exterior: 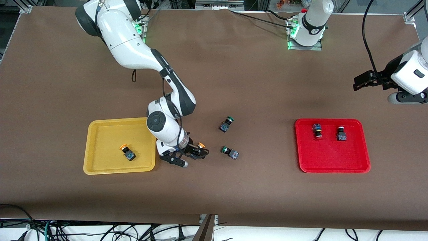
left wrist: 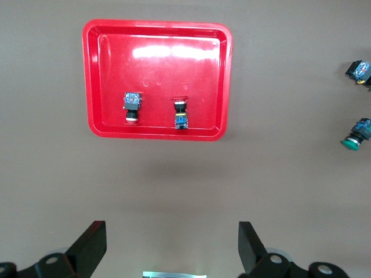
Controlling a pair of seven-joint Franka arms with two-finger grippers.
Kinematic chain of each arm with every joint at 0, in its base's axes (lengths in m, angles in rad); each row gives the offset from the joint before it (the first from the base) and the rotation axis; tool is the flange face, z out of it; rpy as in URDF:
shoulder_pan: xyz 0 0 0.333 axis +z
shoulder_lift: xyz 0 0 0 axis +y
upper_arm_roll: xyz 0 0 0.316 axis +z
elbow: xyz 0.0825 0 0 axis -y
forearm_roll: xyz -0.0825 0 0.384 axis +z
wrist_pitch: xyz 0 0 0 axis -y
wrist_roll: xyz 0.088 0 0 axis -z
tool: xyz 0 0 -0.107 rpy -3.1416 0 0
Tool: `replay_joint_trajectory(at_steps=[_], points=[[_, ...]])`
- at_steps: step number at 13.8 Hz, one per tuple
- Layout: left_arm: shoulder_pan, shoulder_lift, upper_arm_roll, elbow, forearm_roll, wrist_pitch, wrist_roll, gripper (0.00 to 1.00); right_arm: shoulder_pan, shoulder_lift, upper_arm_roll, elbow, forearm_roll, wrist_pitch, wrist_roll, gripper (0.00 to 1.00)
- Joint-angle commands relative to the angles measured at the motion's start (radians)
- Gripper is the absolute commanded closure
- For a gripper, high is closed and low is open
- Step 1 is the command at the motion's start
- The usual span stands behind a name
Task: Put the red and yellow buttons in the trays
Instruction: 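Grasp the second yellow-capped button with the right gripper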
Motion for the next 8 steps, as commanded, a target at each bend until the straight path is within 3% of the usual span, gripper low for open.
replay_joint_trajectory(at_steps=[1,4,8], points=[[-0.007,-0.006,0.001,-0.009,-0.018,0.007,-0.007,0.0,0.01,0.025,0.004,0.025,0.002,0.008,0.016,0.07],[-0.007,0.037,-0.002,0.054,-0.021,0.007,-0.012,0.0,0.01,0.022,0.001,0.013,0.0,0.004,0.0,0.24],[-0.005,0.05,-0.001,0.055,-0.021,0.007,-0.01,0.0,0.002,0.016,-0.004,0.013,-0.027,-0.004,-0.015,0.55]])
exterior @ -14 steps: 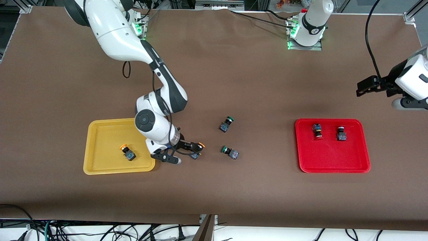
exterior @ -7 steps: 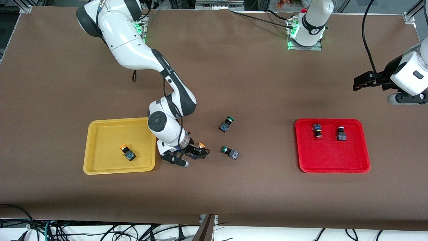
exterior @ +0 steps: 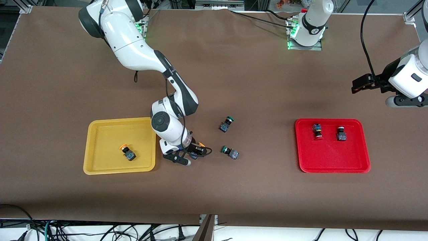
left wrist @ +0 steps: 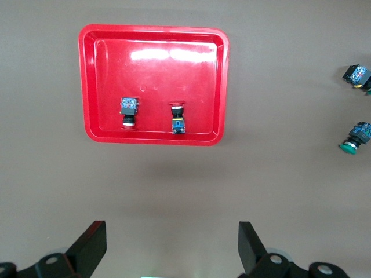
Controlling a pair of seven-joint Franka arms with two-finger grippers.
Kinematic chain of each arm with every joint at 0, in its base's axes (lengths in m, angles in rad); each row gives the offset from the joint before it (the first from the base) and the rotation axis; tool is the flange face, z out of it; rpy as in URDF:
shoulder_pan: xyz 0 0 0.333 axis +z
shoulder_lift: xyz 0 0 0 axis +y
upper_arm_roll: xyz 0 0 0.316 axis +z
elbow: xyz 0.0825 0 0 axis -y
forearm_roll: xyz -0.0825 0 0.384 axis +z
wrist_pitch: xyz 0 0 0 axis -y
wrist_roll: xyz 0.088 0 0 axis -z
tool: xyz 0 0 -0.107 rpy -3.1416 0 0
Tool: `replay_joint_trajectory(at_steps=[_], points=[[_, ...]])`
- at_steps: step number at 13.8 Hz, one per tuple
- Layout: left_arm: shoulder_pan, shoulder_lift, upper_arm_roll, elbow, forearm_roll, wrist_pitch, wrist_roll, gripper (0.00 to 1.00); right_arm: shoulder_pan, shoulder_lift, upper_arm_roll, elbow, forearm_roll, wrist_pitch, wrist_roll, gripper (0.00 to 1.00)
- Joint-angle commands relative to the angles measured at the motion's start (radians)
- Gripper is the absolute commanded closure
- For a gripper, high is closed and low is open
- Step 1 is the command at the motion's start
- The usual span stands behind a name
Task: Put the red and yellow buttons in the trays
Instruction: 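Grasp the second yellow-capped button with the right gripper, then lower the yellow button into the yellow tray and open the right gripper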
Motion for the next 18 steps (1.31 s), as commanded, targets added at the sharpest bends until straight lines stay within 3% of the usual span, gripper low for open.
replay_joint_trajectory(at_steps=[1,3,9,11,13,14,16,17,18], points=[[-0.004,0.029,0.004,0.038,-0.02,-0.006,-0.007,0.0,-0.01,-0.001,0.001,0.013,-0.024,-0.005,-0.012,0.57],[0.0,0.036,0.004,0.038,-0.018,-0.004,-0.006,0.0,-0.015,-0.008,-0.001,0.014,-0.025,-0.031,-0.02,0.63],[-0.004,0.043,0.002,0.05,-0.017,-0.001,-0.007,0.0,-0.127,-0.128,0.001,0.013,-0.008,-0.323,-0.234,0.63],[-0.004,0.052,0.002,0.06,-0.018,-0.003,-0.007,0.0,-0.173,-0.198,-0.011,-0.062,-0.011,-0.42,-0.367,0.62],[-0.004,0.052,0.002,0.06,-0.015,-0.003,-0.007,0.0,-0.232,-0.225,-0.036,-0.145,-0.007,-0.428,-0.559,0.59],[-0.004,0.052,0.002,0.06,-0.017,-0.003,-0.007,0.0,-0.265,-0.225,-0.036,-0.163,-0.005,-0.424,-0.611,0.5],[-0.006,0.052,-0.001,0.061,-0.017,-0.003,-0.007,0.0,-0.294,-0.22,-0.034,-0.173,-0.004,-0.422,-0.643,0.43],[-0.004,0.051,-0.001,0.061,-0.015,-0.003,-0.007,0.0,-0.294,-0.22,-0.034,-0.173,-0.001,-0.422,-0.629,0.13],[-0.003,0.052,0.001,0.061,-0.014,-0.003,-0.006,0.0,-0.297,-0.222,-0.034,-0.171,0.028,-0.428,-0.629,0.02]])
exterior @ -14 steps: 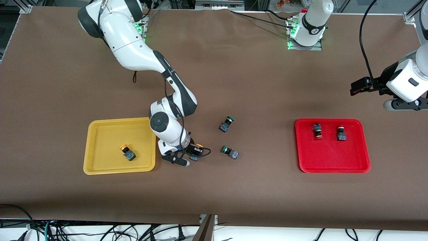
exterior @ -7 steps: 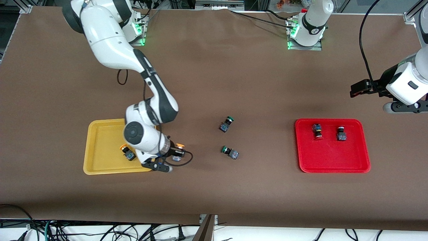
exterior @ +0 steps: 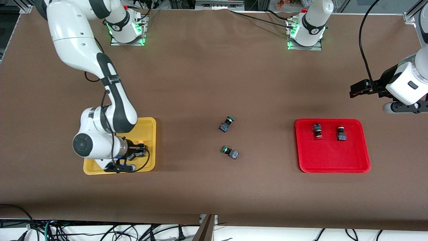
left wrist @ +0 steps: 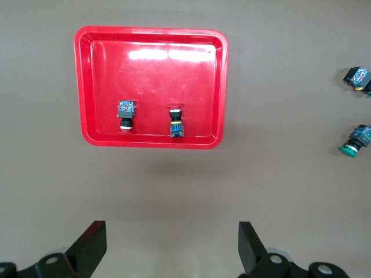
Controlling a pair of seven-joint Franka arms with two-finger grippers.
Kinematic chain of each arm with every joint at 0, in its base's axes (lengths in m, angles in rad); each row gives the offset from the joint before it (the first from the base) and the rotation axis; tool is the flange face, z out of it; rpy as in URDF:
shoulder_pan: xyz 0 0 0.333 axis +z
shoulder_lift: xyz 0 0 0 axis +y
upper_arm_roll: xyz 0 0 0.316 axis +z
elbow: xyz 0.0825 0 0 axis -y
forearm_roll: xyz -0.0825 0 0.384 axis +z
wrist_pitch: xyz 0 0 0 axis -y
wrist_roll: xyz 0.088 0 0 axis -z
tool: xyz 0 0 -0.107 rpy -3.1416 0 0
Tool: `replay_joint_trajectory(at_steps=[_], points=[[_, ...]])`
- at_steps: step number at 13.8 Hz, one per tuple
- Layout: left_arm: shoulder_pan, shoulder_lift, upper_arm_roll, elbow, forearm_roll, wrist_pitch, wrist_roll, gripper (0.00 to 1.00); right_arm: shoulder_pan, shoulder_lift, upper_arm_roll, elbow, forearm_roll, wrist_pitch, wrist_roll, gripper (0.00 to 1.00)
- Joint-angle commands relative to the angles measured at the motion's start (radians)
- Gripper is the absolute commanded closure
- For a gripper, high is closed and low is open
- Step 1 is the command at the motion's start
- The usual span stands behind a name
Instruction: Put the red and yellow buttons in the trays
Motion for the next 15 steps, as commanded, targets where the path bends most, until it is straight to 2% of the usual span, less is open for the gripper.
replay_joint_trajectory(at_steps=[1,3,6,10,12,15], points=[[0.002,0.019,0.003,0.037,-0.017,-0.007,-0.001,0.0,0.005,-0.033,0.011,-0.028,0.046,0.002,-0.012,0.01],[-0.001,0.019,0.003,0.037,-0.014,-0.007,0.001,0.0,0.005,-0.054,0.011,-0.025,0.042,-0.003,-0.015,0.01],[-0.005,0.019,0.003,0.037,-0.014,-0.007,-0.005,0.0,0.013,-0.125,0.01,-0.028,0.005,-0.082,-0.007,0.01],[-0.004,0.019,0.003,0.037,-0.015,-0.007,-0.001,0.0,0.013,-0.292,0.01,-0.042,-0.099,-0.278,0.019,0.01],[-0.006,0.019,0.003,0.037,-0.017,-0.007,-0.004,0.0,0.013,-0.419,0.007,-0.115,-0.124,-0.309,0.019,0.01],[-0.004,0.019,0.003,0.037,-0.017,-0.007,-0.001,0.0,0.013,-0.637,0.005,-0.293,-0.19,-0.309,0.002,0.01]])
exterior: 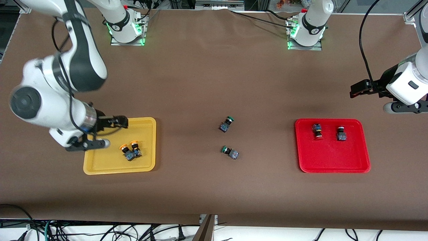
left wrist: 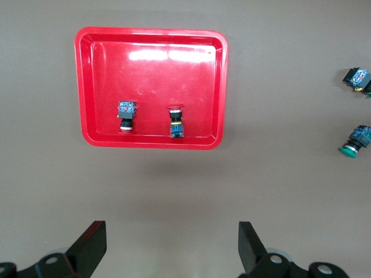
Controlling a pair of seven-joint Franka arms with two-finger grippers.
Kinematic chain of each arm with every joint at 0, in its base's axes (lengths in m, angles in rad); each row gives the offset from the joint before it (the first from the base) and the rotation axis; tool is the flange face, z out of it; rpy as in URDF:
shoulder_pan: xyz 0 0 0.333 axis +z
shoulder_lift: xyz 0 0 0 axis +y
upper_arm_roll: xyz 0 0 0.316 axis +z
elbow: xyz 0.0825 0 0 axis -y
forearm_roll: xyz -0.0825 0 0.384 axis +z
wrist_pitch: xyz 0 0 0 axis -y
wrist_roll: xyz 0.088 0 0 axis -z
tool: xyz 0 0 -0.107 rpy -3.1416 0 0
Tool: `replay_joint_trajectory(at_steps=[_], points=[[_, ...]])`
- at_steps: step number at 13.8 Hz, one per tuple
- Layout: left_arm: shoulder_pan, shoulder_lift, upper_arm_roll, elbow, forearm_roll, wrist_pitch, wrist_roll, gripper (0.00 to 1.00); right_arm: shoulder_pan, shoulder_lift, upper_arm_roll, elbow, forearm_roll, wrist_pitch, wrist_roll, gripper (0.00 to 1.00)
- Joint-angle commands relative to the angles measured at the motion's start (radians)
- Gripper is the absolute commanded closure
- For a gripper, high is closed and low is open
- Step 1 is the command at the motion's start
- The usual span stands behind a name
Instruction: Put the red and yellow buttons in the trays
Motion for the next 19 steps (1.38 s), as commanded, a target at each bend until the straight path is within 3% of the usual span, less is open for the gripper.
replay_joint_trajectory(at_steps=[1,4,19], points=[[-0.004,0.018,0.003,0.035,-0.017,-0.007,-0.001,0.0,0.001,-0.242,-0.001,-0.237,-0.048,0.013,-0.003,0.01],[-0.004,0.018,0.003,0.035,-0.017,-0.007,-0.001,0.0,0.001,-0.328,-0.018,-0.295,-0.056,-0.016,0.006,0.01],[-0.002,0.018,0.003,0.035,-0.018,-0.007,0.002,0.0,-0.01,-0.287,-0.058,-0.178,-0.102,-0.04,0.005,0.0]])
